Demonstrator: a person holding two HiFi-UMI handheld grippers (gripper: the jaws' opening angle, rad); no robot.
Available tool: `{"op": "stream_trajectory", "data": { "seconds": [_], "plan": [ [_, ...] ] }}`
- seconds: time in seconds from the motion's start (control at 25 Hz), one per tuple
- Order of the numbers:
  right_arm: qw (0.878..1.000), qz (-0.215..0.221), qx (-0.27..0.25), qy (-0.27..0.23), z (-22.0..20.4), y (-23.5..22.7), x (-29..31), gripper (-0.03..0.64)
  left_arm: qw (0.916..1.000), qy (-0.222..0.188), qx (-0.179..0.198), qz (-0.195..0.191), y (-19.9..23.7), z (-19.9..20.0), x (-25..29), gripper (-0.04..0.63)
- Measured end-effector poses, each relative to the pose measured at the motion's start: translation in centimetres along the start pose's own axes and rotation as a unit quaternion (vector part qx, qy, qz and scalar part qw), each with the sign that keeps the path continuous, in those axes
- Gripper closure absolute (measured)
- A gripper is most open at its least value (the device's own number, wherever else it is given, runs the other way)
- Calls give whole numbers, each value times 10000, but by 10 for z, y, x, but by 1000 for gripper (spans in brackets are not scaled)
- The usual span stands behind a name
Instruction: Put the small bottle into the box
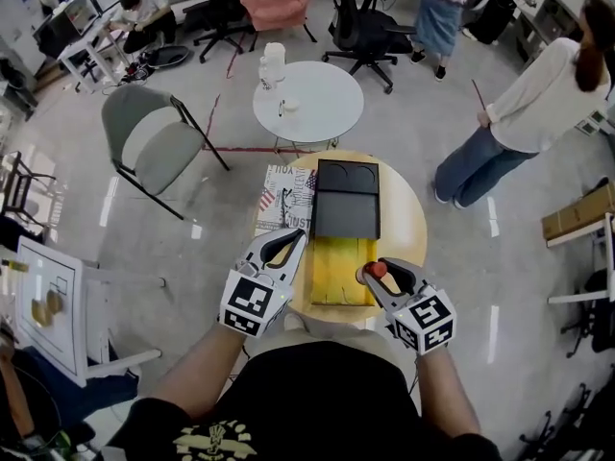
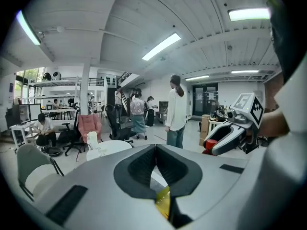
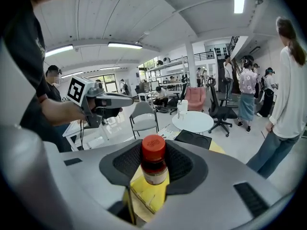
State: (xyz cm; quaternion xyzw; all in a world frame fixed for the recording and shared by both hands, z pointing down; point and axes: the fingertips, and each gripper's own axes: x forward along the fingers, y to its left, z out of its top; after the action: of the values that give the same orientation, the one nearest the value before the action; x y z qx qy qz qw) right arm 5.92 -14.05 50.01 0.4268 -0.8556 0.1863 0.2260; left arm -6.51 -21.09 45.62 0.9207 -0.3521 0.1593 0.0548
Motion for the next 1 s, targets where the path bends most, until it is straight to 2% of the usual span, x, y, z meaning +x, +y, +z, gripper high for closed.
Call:
{"op": "stream_trajectory", "data": {
  "seconds": [0.48,0.76,1.0],
  "plan": [
    [9949,832,-349,450,-59,8,36,460,9979,284,-234,525,-10,-34,1,577],
    [9918,990,-445,675,-92,11,54,460,9963,449,-377,629,-17,-67,0,577],
    [9910,960,-407,842,-116,5,68,460,9959,568,-445,551,-23,-87,4,577]
  ]
}}
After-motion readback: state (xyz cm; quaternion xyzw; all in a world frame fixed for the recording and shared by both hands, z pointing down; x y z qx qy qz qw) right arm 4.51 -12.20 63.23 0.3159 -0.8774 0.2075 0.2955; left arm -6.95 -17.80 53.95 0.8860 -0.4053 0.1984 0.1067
